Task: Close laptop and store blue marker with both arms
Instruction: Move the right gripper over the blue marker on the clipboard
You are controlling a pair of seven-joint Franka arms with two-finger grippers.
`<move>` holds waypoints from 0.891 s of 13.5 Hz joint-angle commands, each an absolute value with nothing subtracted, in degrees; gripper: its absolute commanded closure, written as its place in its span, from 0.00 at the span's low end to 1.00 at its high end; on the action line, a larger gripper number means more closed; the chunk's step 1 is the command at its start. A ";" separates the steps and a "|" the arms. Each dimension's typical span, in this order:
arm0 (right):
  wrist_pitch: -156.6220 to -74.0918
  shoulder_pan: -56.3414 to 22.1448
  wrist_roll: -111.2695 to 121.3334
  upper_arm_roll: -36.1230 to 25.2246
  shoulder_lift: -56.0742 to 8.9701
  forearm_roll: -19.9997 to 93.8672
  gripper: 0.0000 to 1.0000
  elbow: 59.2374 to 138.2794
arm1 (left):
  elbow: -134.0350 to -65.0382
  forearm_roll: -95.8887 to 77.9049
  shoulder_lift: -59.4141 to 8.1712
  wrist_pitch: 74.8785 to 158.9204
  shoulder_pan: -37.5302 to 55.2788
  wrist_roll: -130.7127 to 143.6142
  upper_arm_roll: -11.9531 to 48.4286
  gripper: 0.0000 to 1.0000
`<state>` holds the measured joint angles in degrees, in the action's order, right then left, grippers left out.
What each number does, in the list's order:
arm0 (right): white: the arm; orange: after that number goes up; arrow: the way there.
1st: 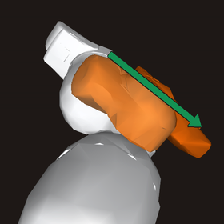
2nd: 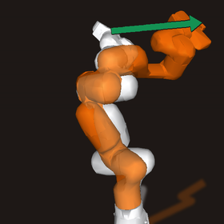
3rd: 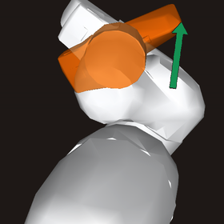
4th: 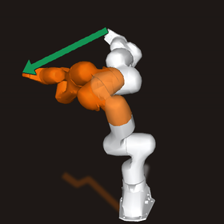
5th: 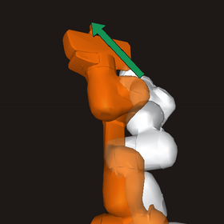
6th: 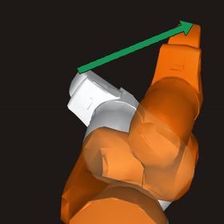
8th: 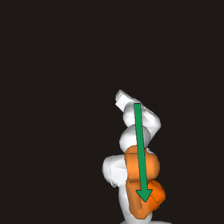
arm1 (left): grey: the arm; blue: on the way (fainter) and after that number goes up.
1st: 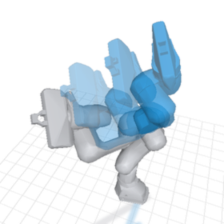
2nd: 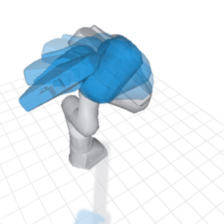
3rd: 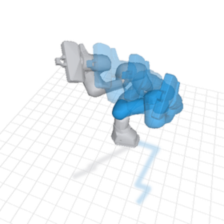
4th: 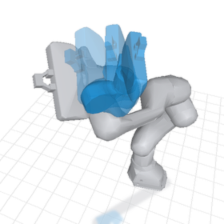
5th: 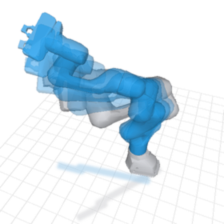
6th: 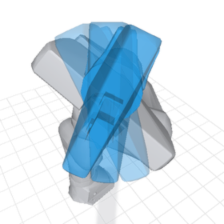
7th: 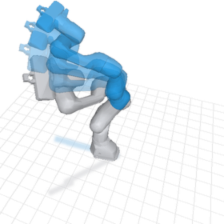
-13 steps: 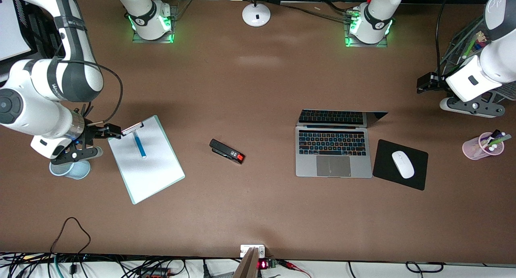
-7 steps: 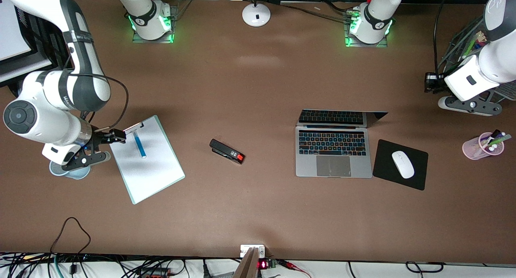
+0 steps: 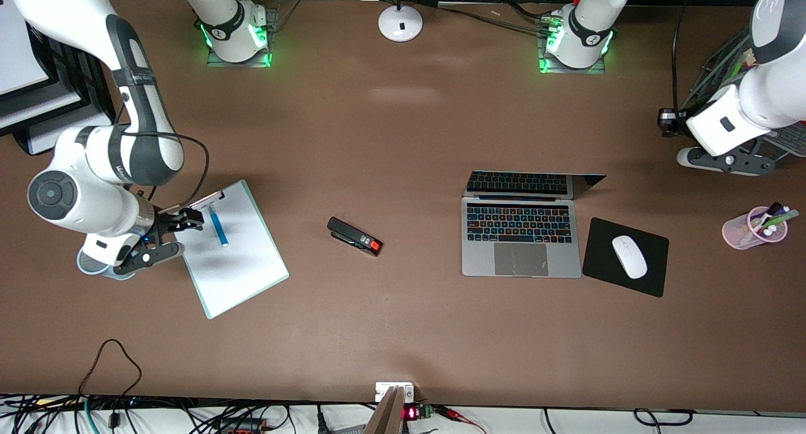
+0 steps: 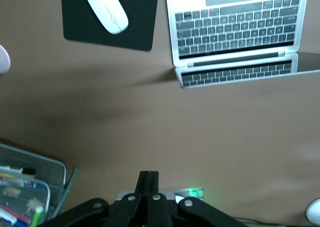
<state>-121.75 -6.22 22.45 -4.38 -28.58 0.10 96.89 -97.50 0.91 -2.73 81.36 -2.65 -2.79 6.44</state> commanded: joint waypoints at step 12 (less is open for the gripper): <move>-128.76 -7.29 27.77 -2.64 -34.10 2.02 0.37 97.82 | -98.17 -6.15 -2.46 77.96 -2.37 1.76 11.85 0.98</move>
<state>-127.84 -7.32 25.79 -2.82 -34.26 0.91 97.06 -97.71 -5.19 -2.78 78.41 -2.19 1.24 10.21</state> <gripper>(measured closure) 0.348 0.991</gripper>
